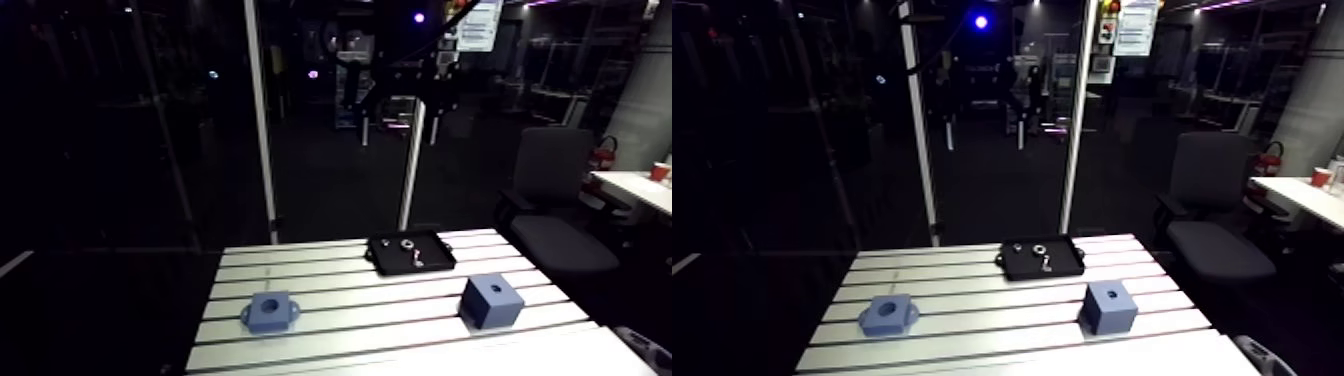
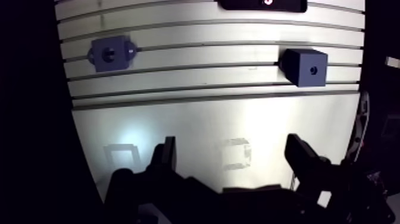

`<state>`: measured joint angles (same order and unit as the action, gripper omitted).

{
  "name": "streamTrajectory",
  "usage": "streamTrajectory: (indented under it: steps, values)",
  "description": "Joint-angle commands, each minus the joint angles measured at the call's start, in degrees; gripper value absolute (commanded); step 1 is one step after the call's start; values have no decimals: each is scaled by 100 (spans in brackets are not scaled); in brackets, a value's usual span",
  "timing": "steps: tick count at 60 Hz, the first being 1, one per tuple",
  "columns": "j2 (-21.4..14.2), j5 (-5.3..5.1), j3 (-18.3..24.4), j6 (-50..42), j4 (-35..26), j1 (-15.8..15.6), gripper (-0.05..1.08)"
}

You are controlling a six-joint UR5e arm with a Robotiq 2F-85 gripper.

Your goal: Pick up the bearing and press it into the housing until flush.

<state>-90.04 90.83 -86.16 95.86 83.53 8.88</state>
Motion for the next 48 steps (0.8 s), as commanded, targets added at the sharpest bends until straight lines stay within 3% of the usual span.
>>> streamTrajectory:
  steps: [1,39,48]
  values:
    - [289,132,456,87,-105,-97,0]
    - [290,132,473,87,-80,-89,0]
    - [306,183,482,95,-45,-88,0]
